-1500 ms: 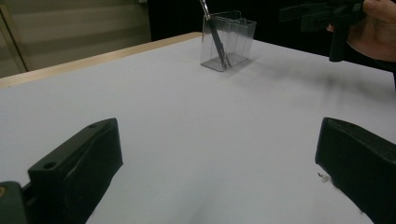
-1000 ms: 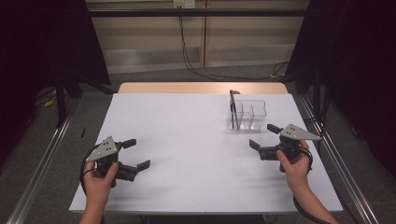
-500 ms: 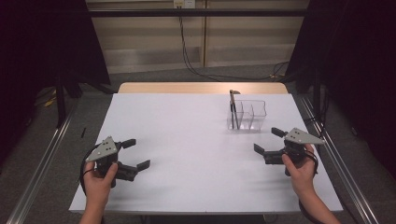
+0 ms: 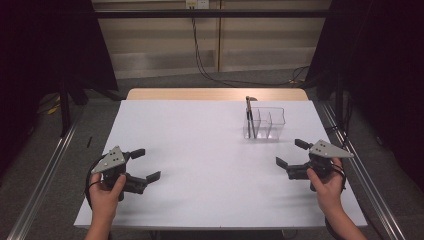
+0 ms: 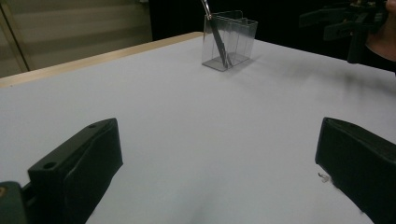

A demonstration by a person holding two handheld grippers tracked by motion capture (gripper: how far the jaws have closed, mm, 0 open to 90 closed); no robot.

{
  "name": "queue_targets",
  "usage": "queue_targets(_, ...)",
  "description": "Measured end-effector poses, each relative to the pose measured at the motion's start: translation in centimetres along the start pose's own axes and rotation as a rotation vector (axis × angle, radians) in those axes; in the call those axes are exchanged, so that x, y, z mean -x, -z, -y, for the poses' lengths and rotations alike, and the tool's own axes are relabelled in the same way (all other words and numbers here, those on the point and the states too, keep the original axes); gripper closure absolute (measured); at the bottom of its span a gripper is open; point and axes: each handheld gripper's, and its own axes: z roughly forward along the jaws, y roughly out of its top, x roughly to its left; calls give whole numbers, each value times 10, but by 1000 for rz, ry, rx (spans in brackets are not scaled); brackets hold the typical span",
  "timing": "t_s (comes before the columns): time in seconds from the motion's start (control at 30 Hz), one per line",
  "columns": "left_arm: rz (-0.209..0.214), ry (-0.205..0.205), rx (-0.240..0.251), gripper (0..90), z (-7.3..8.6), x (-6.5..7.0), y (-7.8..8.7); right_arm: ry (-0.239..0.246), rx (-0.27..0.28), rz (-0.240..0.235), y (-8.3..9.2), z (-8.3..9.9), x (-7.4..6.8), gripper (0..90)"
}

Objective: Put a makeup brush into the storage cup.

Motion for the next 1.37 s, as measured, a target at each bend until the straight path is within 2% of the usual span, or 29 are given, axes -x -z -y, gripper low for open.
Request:
queue_targets(0.67, 2, -7, -5, 4, -1, 0, -1, 16, -4, -15, 14, 10, -2, 10)
queue_targets(1.0, 7, -10, -2, 4, -2, 0, -3, 28, -25, -26, 17, 15, -5, 10)
queue_targets(1.37, 9, -12, 1, 4, -2, -1, -3, 26, -23, -11, 20, 16, -2, 10)
